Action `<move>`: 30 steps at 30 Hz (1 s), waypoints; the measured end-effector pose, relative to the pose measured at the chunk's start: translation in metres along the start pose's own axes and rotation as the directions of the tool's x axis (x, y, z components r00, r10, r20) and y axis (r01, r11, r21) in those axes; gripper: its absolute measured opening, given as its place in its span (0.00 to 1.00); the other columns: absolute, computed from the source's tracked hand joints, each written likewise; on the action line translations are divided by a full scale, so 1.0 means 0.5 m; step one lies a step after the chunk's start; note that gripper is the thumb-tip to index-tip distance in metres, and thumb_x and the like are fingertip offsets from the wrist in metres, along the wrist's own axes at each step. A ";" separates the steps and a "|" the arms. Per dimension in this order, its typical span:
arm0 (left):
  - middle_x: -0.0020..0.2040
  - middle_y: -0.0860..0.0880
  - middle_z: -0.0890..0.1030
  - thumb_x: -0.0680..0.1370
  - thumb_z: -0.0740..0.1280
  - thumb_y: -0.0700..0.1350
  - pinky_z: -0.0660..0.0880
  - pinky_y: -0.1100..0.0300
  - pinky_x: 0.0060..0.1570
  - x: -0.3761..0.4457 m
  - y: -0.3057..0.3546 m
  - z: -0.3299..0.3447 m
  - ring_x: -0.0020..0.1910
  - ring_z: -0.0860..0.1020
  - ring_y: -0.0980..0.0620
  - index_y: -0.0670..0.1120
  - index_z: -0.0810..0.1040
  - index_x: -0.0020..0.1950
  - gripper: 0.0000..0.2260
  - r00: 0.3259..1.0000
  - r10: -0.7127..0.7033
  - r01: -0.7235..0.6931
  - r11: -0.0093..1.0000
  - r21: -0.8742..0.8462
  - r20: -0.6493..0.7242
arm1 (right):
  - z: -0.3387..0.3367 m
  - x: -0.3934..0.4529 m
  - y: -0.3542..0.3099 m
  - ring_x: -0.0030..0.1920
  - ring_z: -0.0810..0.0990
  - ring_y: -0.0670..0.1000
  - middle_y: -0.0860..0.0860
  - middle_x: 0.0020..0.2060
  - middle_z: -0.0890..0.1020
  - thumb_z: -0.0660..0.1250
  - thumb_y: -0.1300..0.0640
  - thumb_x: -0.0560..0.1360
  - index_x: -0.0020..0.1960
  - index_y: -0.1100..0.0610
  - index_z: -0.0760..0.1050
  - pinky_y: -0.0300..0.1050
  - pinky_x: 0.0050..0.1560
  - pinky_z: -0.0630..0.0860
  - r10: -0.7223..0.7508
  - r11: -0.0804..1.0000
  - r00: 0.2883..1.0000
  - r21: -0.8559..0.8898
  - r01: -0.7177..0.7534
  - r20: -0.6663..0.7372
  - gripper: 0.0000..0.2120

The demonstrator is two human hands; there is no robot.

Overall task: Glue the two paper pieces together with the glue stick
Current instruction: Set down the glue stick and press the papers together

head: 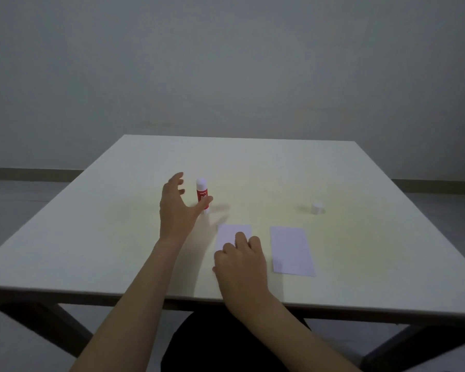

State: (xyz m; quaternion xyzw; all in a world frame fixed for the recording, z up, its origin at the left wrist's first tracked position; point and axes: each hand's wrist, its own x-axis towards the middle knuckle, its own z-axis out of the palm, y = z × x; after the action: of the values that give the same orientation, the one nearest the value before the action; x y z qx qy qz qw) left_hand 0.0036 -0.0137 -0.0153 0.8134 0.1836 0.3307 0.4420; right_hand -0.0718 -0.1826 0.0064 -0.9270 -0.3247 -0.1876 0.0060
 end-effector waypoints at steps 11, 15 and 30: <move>0.66 0.48 0.71 0.70 0.73 0.51 0.68 0.62 0.49 -0.062 -0.003 -0.020 0.55 0.71 0.56 0.50 0.62 0.71 0.32 0.983 0.029 -0.032 0.999 -0.012 -0.182 | -0.002 -0.037 -0.029 0.32 0.79 0.48 0.45 0.18 0.75 0.77 0.45 0.54 0.21 0.53 0.74 0.43 0.48 0.74 -0.138 0.989 0.989 -0.050 0.141 0.049 0.16; 0.66 0.48 0.71 0.71 0.72 0.50 0.69 0.62 0.50 -0.068 -0.002 -0.022 0.54 0.71 0.57 0.49 0.64 0.70 0.31 0.982 0.017 -0.018 1.000 -0.008 -0.188 | 0.007 -0.064 -0.027 0.41 0.83 0.51 0.46 0.24 0.80 0.74 0.34 0.54 0.27 0.52 0.79 0.47 0.53 0.77 -0.141 0.989 0.990 -0.039 0.142 0.006 0.20; 0.30 0.53 0.81 0.75 0.66 0.43 0.71 0.73 0.30 -0.124 0.047 -0.017 0.27 0.79 0.62 0.46 0.79 0.38 0.07 0.991 -0.040 0.054 0.993 -0.107 0.125 | -0.013 -0.019 0.106 0.29 0.78 0.53 0.53 0.30 0.80 0.70 0.65 0.71 0.36 0.59 0.77 0.43 0.31 0.74 0.368 0.694 0.910 0.708 -0.130 -0.193 0.06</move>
State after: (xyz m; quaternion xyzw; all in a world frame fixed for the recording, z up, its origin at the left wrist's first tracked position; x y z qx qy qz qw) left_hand -0.0466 -0.0581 -0.0157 0.8020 0.1566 0.2790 0.5044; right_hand -0.0485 -0.2310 0.0149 -0.8519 -0.2344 -0.2007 0.4232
